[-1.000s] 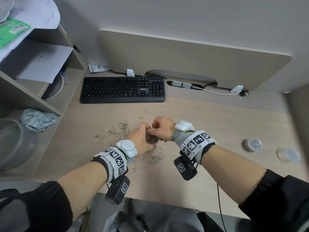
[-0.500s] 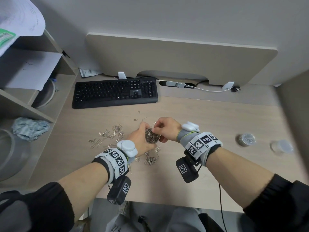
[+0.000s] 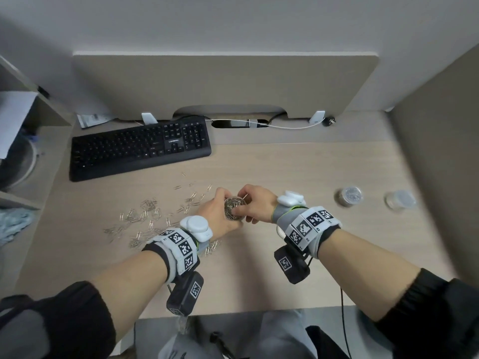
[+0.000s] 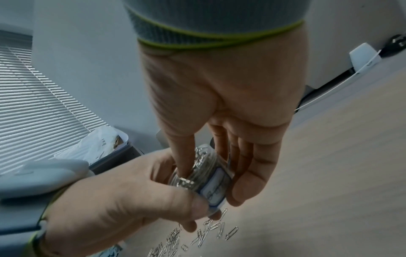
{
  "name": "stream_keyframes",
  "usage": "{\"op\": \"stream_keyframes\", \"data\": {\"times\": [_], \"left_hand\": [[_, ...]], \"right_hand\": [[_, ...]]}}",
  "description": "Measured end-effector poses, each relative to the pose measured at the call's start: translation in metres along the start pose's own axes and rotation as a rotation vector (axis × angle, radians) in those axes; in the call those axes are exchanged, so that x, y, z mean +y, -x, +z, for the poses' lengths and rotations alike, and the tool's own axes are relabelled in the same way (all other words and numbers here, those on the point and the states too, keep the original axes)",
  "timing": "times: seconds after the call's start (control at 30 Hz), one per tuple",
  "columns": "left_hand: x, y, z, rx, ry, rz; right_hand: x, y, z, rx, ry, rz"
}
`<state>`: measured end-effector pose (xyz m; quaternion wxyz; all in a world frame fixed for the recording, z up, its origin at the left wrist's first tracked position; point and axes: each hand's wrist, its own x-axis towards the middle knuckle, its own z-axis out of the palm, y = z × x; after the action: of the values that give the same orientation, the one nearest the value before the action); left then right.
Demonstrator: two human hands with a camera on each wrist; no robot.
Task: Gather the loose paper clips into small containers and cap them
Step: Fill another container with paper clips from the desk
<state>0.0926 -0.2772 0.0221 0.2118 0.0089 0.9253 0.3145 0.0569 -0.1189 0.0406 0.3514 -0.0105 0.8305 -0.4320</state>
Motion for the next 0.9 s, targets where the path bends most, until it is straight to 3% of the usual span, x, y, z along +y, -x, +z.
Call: {"op": "stream_keyframes", "data": {"times": [0.2, 0.8, 0.9], "left_hand": [[0.006, -0.005, 0.005, 0.015, -0.015, 0.028], [0.012, -0.01, 0.021, -0.006, -0.045, 0.097], [0.01, -0.011, 0.021, -0.009, -0.068, 0.093]], "right_hand": [[0.012, 0.003, -0.018, 0.035, -0.145, 0.047], [0.027, -0.006, -0.012, 0.083, 0.203, 0.052], [0.033, -0.005, -0.014, 0.124, 0.142, 0.069]]}}
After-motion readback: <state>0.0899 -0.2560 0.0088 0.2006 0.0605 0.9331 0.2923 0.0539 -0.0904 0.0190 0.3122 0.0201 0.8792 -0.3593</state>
